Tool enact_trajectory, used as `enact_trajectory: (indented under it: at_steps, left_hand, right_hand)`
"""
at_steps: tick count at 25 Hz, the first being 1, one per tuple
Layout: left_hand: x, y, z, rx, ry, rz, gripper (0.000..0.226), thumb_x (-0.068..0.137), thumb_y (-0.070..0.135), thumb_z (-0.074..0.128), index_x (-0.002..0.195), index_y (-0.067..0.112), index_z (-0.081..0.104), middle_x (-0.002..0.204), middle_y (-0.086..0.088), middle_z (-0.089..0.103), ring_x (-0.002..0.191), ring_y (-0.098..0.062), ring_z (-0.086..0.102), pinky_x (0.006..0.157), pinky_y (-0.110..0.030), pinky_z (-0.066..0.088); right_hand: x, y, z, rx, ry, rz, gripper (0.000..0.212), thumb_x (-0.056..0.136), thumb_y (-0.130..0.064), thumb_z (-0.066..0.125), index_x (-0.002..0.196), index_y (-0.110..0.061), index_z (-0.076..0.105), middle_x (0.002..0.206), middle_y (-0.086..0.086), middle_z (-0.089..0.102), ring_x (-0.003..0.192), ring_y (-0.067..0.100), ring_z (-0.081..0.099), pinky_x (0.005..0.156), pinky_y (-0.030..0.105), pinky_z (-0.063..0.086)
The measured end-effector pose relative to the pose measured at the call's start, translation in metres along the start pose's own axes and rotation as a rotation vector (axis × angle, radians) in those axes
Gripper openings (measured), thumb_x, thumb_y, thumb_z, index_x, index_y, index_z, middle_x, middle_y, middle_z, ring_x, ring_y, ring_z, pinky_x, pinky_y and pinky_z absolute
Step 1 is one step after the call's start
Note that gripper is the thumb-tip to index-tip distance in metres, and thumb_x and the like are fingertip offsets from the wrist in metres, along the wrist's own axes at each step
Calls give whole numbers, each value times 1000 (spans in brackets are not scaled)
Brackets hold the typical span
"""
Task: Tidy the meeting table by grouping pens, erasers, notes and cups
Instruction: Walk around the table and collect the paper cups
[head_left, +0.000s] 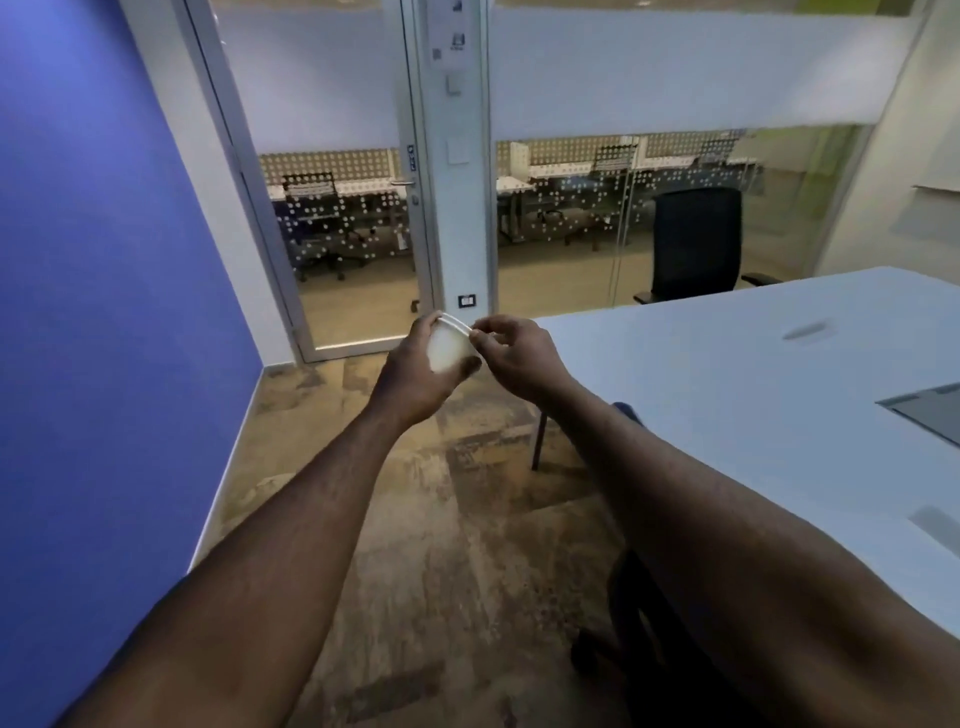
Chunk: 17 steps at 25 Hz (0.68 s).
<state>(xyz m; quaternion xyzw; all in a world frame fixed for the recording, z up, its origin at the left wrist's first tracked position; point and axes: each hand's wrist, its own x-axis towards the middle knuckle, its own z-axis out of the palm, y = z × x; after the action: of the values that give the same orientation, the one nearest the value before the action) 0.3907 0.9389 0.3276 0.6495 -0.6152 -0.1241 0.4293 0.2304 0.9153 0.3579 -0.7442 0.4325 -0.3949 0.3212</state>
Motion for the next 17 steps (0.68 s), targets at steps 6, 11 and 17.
enact_trajectory:
  at_steps: [6,11,17]
  left_hand:
    - [70,-99,-25,9,-15,-65,81,75,58,72,141,38,30,114,6,49,88,-16,55,57,-24,42]
    - [131,-161,-11,27,-33,-98,80,77,60,69,142,36,28,124,-3,56,91,-21,58,58,-28,44]
    - [279,-241,6,126,-38,-83,80,76,59,70,141,36,29,128,0,54,92,-17,53,59,-27,41]
  right_hand:
    - [91,8,84,-83,-75,1,25,96,-34,52,111,-23,69,96,-8,65,80,-3,56,51,7,38]
    - [178,42,133,-145,-134,15,24,96,-30,50,108,-18,68,101,-1,68,94,13,61,75,29,50]
    - [337,93,183,-151,-91,9,23,94,-29,49,97,-18,69,83,-2,67,77,13,62,68,33,51]
